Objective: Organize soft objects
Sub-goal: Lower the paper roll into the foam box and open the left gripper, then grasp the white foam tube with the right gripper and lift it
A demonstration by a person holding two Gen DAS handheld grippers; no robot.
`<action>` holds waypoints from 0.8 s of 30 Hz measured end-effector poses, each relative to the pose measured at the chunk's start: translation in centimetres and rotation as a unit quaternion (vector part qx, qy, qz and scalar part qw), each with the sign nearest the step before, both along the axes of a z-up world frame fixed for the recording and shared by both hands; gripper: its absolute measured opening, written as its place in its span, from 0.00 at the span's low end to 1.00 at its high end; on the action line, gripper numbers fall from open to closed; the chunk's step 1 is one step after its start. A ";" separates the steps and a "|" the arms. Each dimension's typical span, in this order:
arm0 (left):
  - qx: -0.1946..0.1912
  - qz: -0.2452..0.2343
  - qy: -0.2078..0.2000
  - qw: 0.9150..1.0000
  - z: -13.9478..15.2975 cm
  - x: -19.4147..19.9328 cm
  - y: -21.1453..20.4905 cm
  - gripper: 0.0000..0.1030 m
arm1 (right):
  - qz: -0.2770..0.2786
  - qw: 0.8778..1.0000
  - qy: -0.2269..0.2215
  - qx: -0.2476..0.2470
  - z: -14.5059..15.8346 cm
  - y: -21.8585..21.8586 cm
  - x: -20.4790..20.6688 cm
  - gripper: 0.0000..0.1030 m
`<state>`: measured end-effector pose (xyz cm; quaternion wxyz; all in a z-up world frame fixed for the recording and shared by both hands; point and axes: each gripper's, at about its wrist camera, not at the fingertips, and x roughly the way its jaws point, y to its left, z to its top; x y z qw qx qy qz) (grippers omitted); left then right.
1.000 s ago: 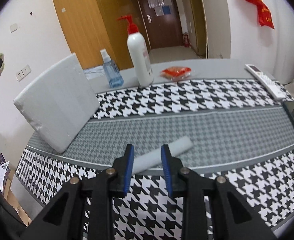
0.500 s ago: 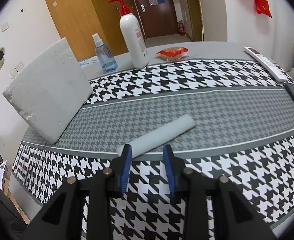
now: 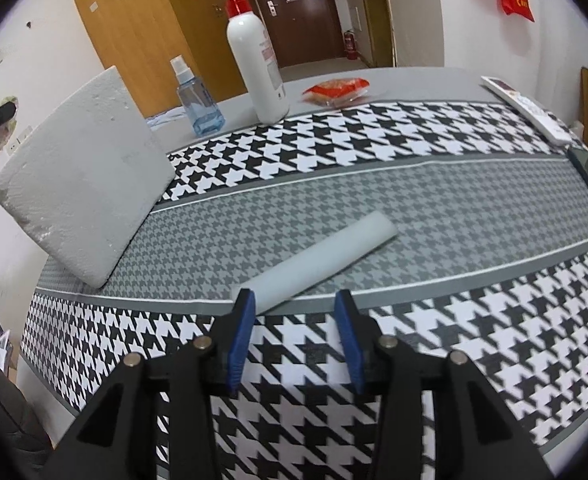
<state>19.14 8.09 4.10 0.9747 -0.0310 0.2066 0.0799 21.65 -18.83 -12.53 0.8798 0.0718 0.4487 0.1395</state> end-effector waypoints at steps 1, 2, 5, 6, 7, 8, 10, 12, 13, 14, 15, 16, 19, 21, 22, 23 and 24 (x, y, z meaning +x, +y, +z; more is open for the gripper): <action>-0.001 -0.003 -0.002 1.000 0.0 0.0 0.1 0.85 | -0.002 1.000 0.001 0.005 -0.1 0.2 0.1 0.45; -0.001 -0.007 -0.004 1.000 0.0 0.0 0.1 0.86 | -0.004 1.000 0.003 0.005 -0.2 0.4 0.1 0.45; 0.002 -0.011 -0.008 1.000 0.0 0.0 0.3 0.93 | -0.016 1.000 0.005 0.003 -0.2 1.0 0.2 0.45; -0.001 -0.013 -0.009 1.000 0.0 0.0 0.5 0.93 | -0.020 1.000 0.005 -0.002 -0.2 1.2 0.2 0.45; -0.005 -0.017 -0.010 1.000 0.0 -0.1 0.8 0.93 | -0.025 1.000 0.006 -0.007 -0.3 1.4 0.3 0.45; -0.007 -0.019 -0.011 1.000 0.0 -0.2 0.9 0.93 | -0.030 1.000 0.007 -0.008 -0.3 1.5 0.3 0.45; -0.008 -0.023 -0.016 1.000 0.0 -0.6 1.1 0.94 | -0.038 0.999 0.008 -0.009 -0.5 1.8 0.4 0.46; -0.009 -0.026 -0.021 0.999 0.0 -1.1 1.3 0.94 | -0.047 0.999 0.007 -0.021 -0.7 2.3 0.6 0.46; -0.011 -0.028 -0.023 0.999 0.0 -1.4 1.4 0.94 | -0.056 0.998 -0.003 -0.003 -0.8 2.4 0.6 0.46; -0.012 -0.030 -0.026 0.999 0.0 -1.8 1.6 0.94 | -0.061 0.998 -0.003 -0.006 -0.9 2.6 0.7 0.47; -0.012 -0.032 -0.028 0.999 0.1 -1.9 1.6 0.94 | -0.066 0.998 -0.002 -0.012 -1.0 2.8 0.9 0.47; -0.013 -0.033 -0.030 0.999 0.1 -2.1 1.7 0.94 | -0.069 0.997 -0.002 -0.017 -1.0 3.0 1.0 0.47; -0.014 -0.038 -0.037 0.999 0.1 -2.8 1.8 0.94 | -0.079 0.997 0.000 -0.028 -1.0 3.6 1.4 0.52; -0.014 -0.040 -0.040 0.998 0.1 -3.1 1.8 0.94 | -0.084 0.996 -0.001 -0.037 -1.0 4.0 1.7 0.52; -0.014 -0.041 -0.041 0.998 0.1 -3.2 1.8 0.94 | -0.090 0.995 0.004 -0.042 -1.0 4.0 1.8 0.52; -0.014 -0.044 -0.041 0.998 0.0 -3.5 1.8 0.94 | -0.097 0.994 0.010 -0.041 -1.1 3.8 1.6 0.52; -0.013 -0.048 -0.041 0.998 0.0 -3.6 1.7 0.94 | -0.098 0.994 0.012 -0.037 -1.1 3.6 1.3 0.52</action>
